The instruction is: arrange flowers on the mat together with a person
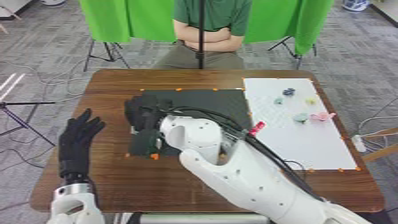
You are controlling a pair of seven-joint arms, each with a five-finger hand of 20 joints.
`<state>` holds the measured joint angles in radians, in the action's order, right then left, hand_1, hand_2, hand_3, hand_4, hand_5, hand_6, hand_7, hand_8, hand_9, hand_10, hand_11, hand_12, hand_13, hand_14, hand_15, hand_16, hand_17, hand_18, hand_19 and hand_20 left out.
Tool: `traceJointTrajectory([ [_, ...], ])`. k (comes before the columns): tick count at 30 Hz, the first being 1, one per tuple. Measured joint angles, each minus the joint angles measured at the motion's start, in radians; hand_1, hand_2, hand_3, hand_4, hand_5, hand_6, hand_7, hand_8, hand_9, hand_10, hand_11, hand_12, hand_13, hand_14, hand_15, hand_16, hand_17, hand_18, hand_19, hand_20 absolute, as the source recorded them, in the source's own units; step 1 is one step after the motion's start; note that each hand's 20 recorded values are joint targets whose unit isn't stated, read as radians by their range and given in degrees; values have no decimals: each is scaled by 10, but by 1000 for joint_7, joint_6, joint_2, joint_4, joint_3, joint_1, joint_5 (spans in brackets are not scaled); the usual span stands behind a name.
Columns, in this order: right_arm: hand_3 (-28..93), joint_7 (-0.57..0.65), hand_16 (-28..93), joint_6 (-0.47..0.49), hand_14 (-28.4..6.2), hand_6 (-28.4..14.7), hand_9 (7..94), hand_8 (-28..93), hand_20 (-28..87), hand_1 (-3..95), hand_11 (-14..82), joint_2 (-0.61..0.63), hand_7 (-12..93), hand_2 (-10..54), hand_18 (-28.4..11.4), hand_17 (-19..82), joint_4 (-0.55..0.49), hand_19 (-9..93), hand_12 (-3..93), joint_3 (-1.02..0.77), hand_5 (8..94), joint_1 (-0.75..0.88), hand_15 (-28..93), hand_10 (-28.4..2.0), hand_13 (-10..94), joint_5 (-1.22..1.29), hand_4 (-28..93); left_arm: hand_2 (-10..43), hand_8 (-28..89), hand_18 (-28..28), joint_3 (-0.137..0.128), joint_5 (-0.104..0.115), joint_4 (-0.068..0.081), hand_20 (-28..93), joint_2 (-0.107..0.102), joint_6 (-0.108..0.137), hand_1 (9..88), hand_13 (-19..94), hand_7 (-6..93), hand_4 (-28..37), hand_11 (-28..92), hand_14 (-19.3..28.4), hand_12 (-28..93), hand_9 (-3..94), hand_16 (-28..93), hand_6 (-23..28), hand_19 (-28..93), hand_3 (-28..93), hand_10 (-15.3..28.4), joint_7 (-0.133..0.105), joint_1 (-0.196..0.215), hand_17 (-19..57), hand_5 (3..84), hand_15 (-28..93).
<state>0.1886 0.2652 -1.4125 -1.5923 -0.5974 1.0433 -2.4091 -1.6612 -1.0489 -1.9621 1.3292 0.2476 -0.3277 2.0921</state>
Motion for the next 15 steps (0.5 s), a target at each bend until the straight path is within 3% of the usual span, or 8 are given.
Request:
traceJointTrajectory([
  [8,549,-1,394,-46,2,51,910,55,542,634,77,-28,193,-95,-143,559,92,932,412,2,797,3,589,-60,900,-43,-153,301,-60,118,22,0,4,168,-6,-2,171,370,123,-283,191,170,109,448,8,39,90,616,133,2,-17,72,459,185],
  [15,511,-4,376,-64,-11,47,847,27,519,600,38,-41,174,-95,-148,526,101,932,319,-4,746,14,582,-73,867,-77,-118,259,-58,114,28,-1,4,168,-7,-3,170,368,154,-283,195,164,142,462,10,28,81,616,127,3,-21,74,478,187],
])
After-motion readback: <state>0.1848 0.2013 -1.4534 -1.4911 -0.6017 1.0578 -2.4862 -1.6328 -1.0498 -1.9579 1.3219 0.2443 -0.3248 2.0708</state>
